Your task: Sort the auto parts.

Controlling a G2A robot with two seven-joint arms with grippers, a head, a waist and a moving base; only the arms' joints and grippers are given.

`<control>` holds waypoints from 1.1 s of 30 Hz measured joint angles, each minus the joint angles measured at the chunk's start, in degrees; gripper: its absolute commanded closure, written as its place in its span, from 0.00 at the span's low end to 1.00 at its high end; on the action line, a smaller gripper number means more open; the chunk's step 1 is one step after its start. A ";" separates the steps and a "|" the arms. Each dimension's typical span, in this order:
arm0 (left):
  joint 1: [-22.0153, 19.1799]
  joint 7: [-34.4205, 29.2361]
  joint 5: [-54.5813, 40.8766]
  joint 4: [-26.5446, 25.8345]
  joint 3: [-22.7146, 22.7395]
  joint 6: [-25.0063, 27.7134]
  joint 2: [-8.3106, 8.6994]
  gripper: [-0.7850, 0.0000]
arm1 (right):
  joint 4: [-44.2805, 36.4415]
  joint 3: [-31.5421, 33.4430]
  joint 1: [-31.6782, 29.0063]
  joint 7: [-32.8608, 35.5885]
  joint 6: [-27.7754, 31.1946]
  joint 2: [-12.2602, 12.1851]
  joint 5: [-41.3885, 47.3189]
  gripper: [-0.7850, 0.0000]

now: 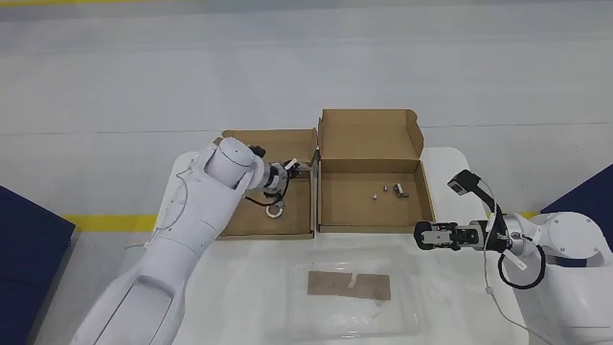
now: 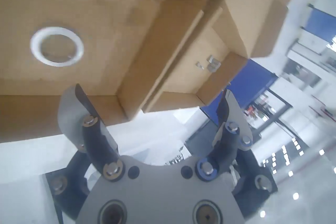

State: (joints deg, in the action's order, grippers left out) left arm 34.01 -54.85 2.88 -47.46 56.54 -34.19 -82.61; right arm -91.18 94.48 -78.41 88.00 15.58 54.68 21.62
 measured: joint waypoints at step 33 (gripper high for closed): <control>40.81 -9.19 -13.96 -57.41 17.18 4.26 9.17 0.00 | 0.00 0.00 0.00 0.00 0.00 0.00 0.00 0.00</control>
State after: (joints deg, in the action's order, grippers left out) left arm 74.83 -64.04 -11.08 -104.87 73.73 -29.93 -73.45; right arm -91.18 94.48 -78.41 88.00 15.58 54.68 21.62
